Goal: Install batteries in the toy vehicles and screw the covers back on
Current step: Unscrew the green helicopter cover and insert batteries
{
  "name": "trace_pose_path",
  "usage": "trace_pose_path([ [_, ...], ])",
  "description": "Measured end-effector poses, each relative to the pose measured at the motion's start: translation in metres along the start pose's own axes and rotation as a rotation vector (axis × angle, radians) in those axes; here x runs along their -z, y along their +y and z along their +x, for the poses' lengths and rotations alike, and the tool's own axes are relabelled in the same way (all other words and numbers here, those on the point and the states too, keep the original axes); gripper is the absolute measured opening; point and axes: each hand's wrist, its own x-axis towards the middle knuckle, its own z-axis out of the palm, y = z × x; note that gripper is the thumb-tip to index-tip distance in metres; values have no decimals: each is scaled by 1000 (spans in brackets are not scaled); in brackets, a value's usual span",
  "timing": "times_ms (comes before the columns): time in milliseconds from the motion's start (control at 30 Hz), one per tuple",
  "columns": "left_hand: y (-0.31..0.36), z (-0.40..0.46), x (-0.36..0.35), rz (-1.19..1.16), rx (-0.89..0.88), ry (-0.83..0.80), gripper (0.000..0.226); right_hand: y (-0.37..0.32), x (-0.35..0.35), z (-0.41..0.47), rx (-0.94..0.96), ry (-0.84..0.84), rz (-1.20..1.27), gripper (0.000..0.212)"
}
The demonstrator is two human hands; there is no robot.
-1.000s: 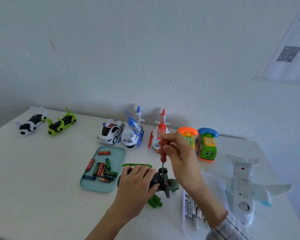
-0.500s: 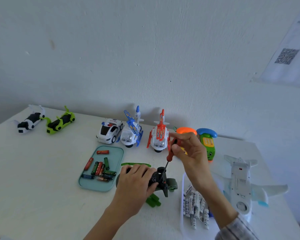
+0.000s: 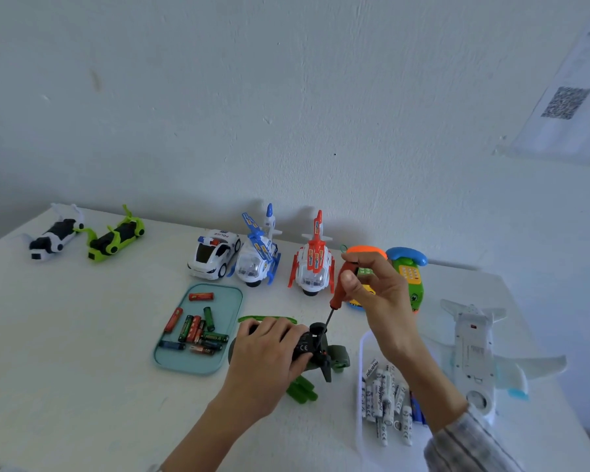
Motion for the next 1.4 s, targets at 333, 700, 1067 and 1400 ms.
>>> trace_pose_path([
  [333,1,0,2,3,-10,-9,37,8,-5,-2,39,-78,175,7],
  [700,0,0,2,-11,-8,1,37,0,0,-3,17,-33,173,12],
  [1067,-1,0,1,-28,1,-7,37,-1,16,-5,-44,-29,54,28],
  [1400,-1,0,0,-28,-2,-7,36,-3,16,0,-12,9,71,19],
])
